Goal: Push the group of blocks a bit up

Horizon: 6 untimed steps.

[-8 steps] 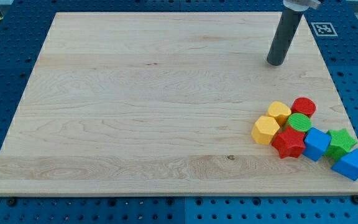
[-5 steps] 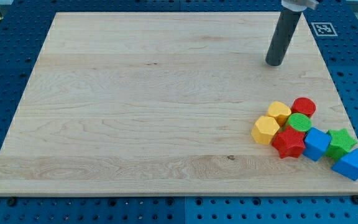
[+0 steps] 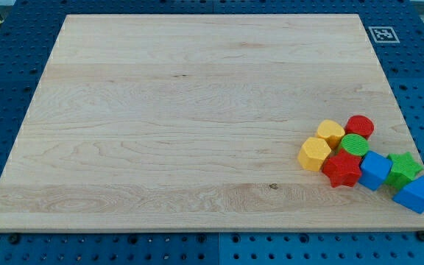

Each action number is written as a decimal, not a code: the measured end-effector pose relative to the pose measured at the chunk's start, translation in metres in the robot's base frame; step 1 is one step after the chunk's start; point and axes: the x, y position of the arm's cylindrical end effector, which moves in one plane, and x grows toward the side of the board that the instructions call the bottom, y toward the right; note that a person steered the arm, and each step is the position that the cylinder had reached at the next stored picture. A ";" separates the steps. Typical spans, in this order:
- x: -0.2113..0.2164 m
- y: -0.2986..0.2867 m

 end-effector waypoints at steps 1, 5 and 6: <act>0.002 -0.002; -0.006 -0.082; -0.010 -0.083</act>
